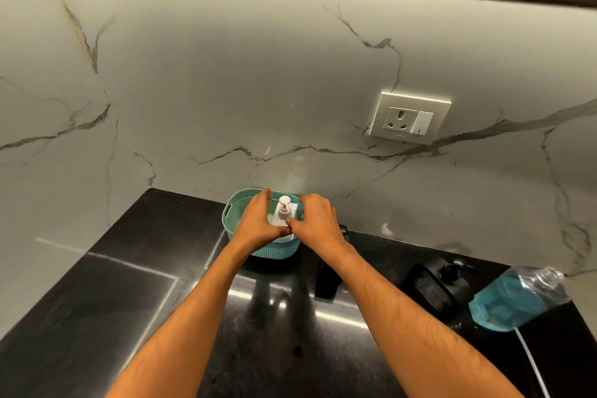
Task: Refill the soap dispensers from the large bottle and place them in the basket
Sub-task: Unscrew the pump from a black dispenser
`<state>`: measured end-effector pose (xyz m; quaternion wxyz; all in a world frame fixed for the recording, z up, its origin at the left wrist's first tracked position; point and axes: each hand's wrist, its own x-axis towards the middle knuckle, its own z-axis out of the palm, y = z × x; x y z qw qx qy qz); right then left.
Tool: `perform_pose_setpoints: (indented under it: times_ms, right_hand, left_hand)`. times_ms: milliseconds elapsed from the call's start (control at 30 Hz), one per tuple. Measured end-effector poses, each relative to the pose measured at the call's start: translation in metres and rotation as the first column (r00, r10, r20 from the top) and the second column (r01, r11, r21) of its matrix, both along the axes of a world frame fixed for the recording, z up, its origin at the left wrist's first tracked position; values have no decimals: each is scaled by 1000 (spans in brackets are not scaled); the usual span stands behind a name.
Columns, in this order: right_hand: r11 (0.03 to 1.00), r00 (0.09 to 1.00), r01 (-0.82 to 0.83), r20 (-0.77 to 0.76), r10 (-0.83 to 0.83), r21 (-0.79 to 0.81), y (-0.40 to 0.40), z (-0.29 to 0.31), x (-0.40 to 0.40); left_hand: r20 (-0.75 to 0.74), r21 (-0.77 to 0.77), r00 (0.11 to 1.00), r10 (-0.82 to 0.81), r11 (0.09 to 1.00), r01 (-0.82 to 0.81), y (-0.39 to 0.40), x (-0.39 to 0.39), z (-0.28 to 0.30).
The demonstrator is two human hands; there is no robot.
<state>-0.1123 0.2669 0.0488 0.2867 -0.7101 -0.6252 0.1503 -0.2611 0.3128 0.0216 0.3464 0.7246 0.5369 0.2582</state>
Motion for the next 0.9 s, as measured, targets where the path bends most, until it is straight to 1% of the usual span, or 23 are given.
perform_pose_setpoints:
  times_ms: [100, 233, 400, 667, 800, 900]
  right_hand:
    - [996, 999, -36, -22, 38, 79, -22, 12, 9]
    - [983, 998, -57, -30, 64, 176, -61, 20, 30]
    - [978, 1000, -22, -10, 24, 206, -113, 18, 70]
    - [970, 987, 159, -38, -155, 182, -197, 1, 147]
    - [950, 963, 268, -46, -264, 163, -225, -12, 178]
    - [916, 930, 368, -61, -363, 161, -241, -21, 195]
  left_hand:
    - [50, 63, 999, 17, 998, -20, -22, 3, 10]
    - [82, 131, 996, -20, 991, 9, -56, 15, 21]
    - [123, 124, 988, -95, 989, 80, -100, 47, 28]
    - [93, 94, 963, -253, 965, 245, -152, 128, 14]
    - [74, 42, 946, -315, 949, 312, -171, 166, 4]
    - [42, 2, 937, -348, 937, 348, -180, 192, -5]
